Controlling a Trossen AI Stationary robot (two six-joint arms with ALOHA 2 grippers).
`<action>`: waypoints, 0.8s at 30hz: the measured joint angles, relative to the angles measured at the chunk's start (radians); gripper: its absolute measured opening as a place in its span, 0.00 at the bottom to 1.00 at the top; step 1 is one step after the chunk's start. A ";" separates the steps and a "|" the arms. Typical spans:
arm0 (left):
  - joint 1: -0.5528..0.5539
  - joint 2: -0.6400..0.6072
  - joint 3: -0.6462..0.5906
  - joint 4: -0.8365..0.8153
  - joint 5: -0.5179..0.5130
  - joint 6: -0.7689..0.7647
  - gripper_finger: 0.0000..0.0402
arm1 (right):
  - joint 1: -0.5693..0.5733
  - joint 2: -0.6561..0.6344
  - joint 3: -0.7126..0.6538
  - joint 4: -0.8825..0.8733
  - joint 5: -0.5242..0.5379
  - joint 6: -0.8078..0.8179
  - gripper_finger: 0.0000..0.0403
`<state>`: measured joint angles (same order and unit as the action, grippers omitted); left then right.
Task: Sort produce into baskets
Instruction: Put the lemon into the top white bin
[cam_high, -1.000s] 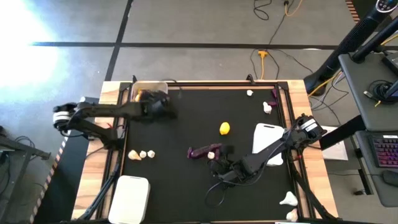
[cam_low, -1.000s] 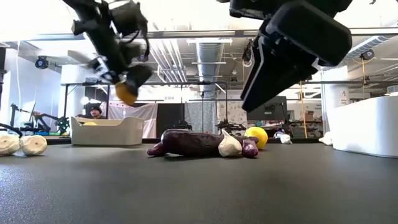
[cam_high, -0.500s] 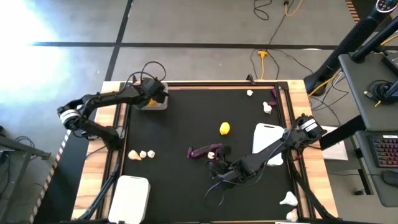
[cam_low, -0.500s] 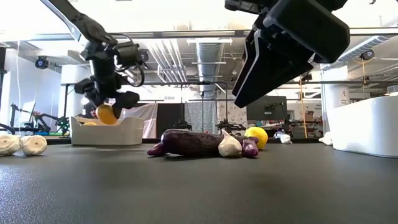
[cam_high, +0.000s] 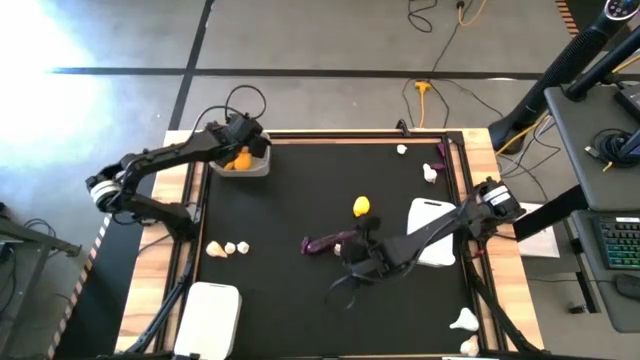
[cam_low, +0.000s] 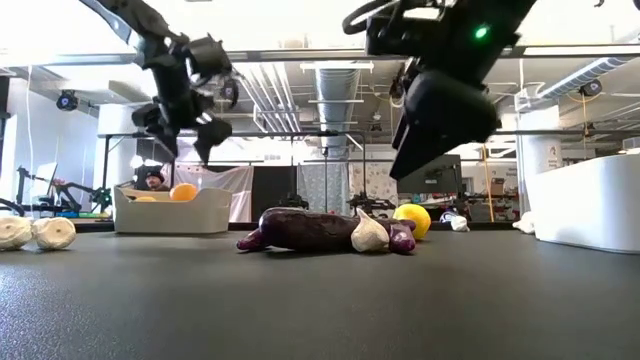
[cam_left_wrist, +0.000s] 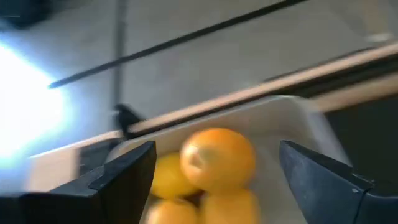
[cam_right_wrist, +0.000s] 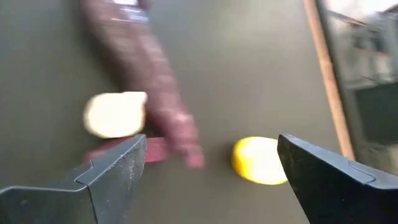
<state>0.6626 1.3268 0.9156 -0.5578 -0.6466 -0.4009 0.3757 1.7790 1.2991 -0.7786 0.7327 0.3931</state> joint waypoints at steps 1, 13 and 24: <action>-0.021 -0.019 0.000 0.000 0.032 -0.002 0.81 | -0.017 -0.005 0.000 -0.016 0.022 0.000 0.88; -0.592 -0.069 -0.227 0.521 0.137 0.100 0.81 | -0.272 -0.032 0.000 -0.200 0.008 -0.229 0.88; -0.720 0.242 -0.258 0.822 0.135 0.128 0.78 | -0.432 -0.022 -0.029 -0.233 -0.218 -0.488 0.84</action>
<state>-0.0574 1.5690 0.6578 0.2640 -0.5111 -0.2725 -0.0560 1.7570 1.2700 -1.0118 0.5148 -0.0945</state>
